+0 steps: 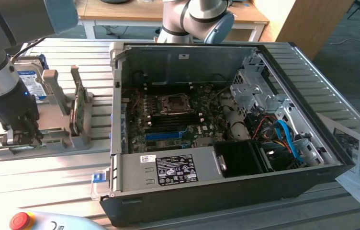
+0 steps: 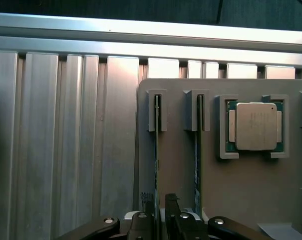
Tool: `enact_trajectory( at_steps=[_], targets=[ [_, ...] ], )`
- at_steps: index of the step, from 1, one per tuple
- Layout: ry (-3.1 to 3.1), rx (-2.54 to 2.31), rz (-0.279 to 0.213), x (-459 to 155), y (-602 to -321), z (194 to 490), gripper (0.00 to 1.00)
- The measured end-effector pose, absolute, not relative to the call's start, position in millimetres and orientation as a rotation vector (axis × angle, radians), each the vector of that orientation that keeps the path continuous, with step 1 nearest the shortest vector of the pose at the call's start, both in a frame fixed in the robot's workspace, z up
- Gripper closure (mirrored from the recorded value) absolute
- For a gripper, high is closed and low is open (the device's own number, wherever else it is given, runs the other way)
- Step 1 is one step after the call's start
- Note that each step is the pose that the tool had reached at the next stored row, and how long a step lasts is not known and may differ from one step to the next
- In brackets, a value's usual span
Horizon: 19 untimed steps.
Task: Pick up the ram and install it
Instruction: 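Pick up the ram and move it above insertion slot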
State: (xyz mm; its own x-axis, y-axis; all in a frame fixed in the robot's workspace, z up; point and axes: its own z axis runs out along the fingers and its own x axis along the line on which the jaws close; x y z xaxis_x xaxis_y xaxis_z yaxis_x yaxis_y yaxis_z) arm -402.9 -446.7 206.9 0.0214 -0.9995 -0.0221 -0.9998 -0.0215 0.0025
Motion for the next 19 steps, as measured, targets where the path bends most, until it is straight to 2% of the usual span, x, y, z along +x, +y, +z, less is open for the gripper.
enact_trajectory(
  at_steps=[19],
  targets=[
    [2.188, -2.235, 0.027, -402.9, -446.2, 200.6, 0.76]
  ],
)
